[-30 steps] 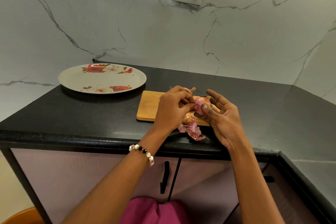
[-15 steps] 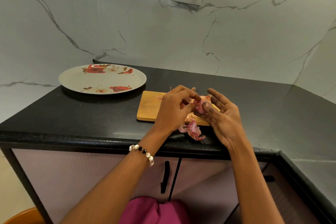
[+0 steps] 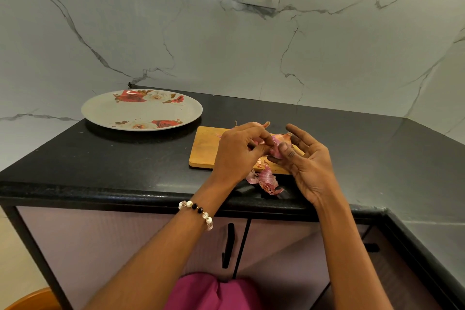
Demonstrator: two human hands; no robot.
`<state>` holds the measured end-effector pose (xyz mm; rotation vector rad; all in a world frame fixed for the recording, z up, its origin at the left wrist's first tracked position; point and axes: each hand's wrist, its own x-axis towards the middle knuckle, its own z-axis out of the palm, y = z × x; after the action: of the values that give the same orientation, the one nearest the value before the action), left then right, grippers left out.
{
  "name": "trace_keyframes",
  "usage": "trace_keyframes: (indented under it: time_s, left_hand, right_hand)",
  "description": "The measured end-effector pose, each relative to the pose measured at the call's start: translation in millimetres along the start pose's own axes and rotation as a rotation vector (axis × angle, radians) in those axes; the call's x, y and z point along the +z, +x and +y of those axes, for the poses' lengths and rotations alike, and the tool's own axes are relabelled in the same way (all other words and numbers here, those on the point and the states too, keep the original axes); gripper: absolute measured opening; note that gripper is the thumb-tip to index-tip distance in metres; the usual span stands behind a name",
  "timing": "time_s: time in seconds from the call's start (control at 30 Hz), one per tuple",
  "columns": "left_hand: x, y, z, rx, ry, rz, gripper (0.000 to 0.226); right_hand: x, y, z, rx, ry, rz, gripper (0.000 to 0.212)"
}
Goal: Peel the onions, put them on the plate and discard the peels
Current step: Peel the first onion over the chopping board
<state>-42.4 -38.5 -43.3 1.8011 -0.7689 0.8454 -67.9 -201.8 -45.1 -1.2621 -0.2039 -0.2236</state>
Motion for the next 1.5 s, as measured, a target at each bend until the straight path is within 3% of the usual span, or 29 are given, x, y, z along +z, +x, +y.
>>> trace_keyframes:
  time_s: [0.3, 1.13, 1.5]
  left_hand:
    - [0.5, -0.5, -1.4, 0.007, 0.027, 0.003, 0.013]
    - [4.2, 0.3, -8.5, -0.074, 0.021, -0.052, 0.017]
    - [2.8, -0.8, -5.7, -0.021, 0.026, -0.071, 0.015]
  right_hand:
    - [1.4, 0.5, 0.1, 0.001, -0.005, 0.006, 0.075]
    - [1.1, 0.9, 0.3, 0.004, -0.031, 0.005, 0.069]
    - [-0.5, 0.9, 0.7, 0.0, -0.022, 0.002, 0.069]
